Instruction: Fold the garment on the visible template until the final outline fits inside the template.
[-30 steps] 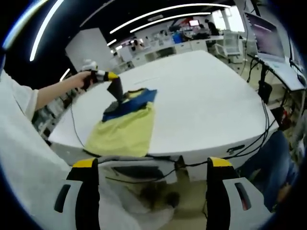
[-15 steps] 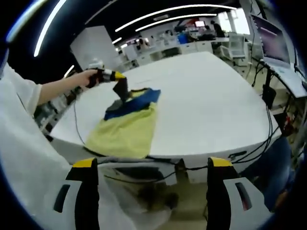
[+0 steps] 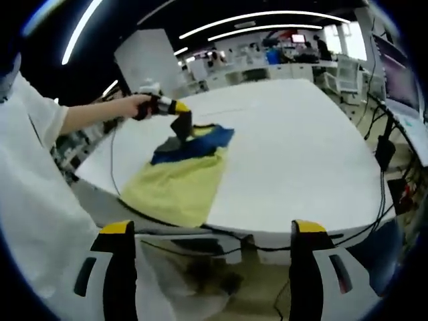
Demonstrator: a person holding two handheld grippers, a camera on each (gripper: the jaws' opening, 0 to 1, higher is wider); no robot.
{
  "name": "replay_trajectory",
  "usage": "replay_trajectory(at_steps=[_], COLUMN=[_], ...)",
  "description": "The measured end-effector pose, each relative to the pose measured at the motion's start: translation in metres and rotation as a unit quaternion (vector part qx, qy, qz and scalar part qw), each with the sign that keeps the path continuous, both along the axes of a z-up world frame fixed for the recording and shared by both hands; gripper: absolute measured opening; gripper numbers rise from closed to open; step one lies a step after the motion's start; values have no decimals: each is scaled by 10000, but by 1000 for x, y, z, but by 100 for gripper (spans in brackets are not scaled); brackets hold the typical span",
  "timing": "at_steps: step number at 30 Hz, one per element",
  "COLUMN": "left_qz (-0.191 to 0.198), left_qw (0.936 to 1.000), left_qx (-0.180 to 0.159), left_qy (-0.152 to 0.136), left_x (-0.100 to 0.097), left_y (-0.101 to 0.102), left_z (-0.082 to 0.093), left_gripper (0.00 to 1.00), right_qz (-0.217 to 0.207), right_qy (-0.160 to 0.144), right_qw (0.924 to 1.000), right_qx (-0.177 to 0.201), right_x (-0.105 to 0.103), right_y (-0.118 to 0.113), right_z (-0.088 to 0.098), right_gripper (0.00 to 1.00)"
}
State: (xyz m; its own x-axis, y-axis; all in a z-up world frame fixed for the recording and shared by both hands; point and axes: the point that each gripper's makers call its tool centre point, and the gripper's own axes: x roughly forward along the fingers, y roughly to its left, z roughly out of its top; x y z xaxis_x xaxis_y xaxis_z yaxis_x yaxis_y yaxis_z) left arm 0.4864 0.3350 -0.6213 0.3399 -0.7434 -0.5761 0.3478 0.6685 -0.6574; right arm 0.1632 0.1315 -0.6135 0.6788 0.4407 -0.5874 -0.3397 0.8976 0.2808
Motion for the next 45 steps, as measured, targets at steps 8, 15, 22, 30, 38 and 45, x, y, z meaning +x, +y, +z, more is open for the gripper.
replay_trajectory(at_steps=[8, 15, 22, 30, 38, 45], left_qz=[40, 111, 138, 169, 188, 194], left_qw=[10000, 9998, 9997, 9994, 9990, 9987], left_qx=[21, -1, 40, 70, 98, 173], left_qy=[74, 146, 209, 298, 391, 442], left_x=[4, 4, 4, 5, 6, 6], left_y=[-5, -10, -17, -24, -33, -41], left_z=[-5, -10, -22, -30, -40, -51], left_gripper=[0, 0, 0, 0, 0, 0], right_qz=[122, 183, 286, 320, 303, 281], right_qy=[63, 54, 52, 130, 196, 216], right_qw=[9999, 9998, 9995, 9993, 9992, 9991], right_qx=[50, 58, 87, 127, 192, 216], right_x=[6, 15, 23, 24, 23, 25], right_y=[0, -4, -2, -2, -2, -3], right_z=[-6, -7, -10, -17, -22, -26], right_gripper=[96, 96, 96, 96, 96, 96])
